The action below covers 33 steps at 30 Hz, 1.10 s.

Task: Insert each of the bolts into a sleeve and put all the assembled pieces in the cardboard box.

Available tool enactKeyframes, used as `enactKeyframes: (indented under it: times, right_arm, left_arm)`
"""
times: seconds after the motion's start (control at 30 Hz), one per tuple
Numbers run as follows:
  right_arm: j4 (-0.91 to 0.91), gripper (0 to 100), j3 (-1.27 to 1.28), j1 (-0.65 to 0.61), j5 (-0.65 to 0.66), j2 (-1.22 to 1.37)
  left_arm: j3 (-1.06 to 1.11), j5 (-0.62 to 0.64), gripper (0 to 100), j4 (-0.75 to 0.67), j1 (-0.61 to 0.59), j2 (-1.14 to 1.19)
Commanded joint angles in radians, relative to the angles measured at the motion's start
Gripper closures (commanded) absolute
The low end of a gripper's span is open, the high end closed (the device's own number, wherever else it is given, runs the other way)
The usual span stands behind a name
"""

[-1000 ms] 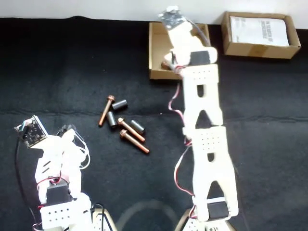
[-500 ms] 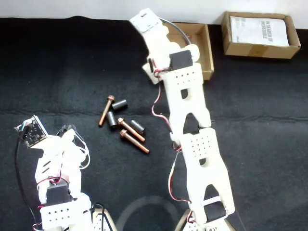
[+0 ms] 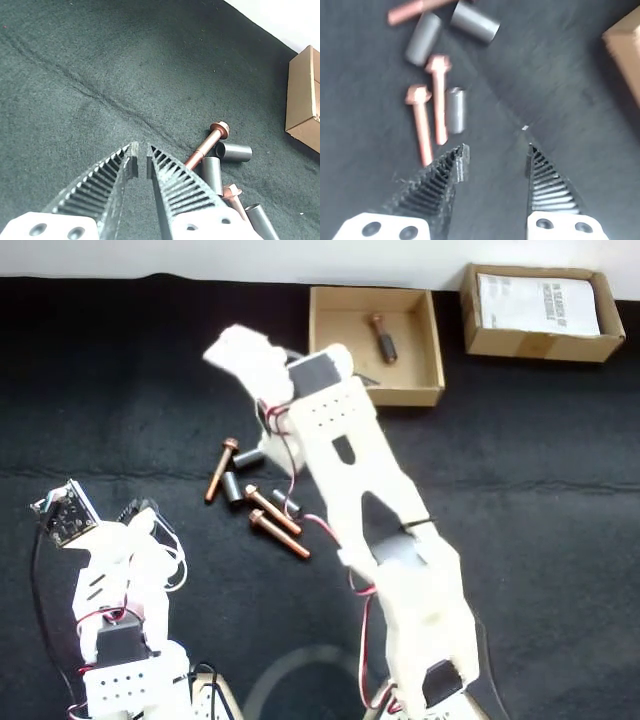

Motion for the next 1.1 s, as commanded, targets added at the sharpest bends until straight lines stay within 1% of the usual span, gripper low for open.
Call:
enactKeyframes:
  times: [0.0, 0.23, 0.5, 0.63, 0.9, 1.07]
  right_arm:
    - [0.004, 82.8, 0.065, -0.004, 0.011, -0.084]
    - [-0.016, 82.8, 0.26, -0.045, 0.166, -0.081]
    - [-0.277, 82.9, 0.432, -0.041, 0.166, -0.081]
    - [-0.364, 82.9, 0.472, -0.042, 0.166, -0.081]
    - [-0.429, 82.9, 0.478, -0.07, 0.167, -0.079]
    - [-0.437, 82.9, 0.47, -0.094, 0.164, -0.041]
  left_arm:
    - [0.024, -0.006, 94, -0.003, 0.008, 0.005]
    - [0.024, -0.006, 94, -0.002, 0.007, 0.005]
    - [0.024, -0.006, 94, -0.002, 0.007, 0.005]
    - [0.024, -0.006, 94, -0.002, 0.007, 0.005]
    - [0.024, -0.006, 94, -0.002, 0.007, 0.005]
    - [0.024, -0.006, 94, -0.002, 0.007, 0.005]
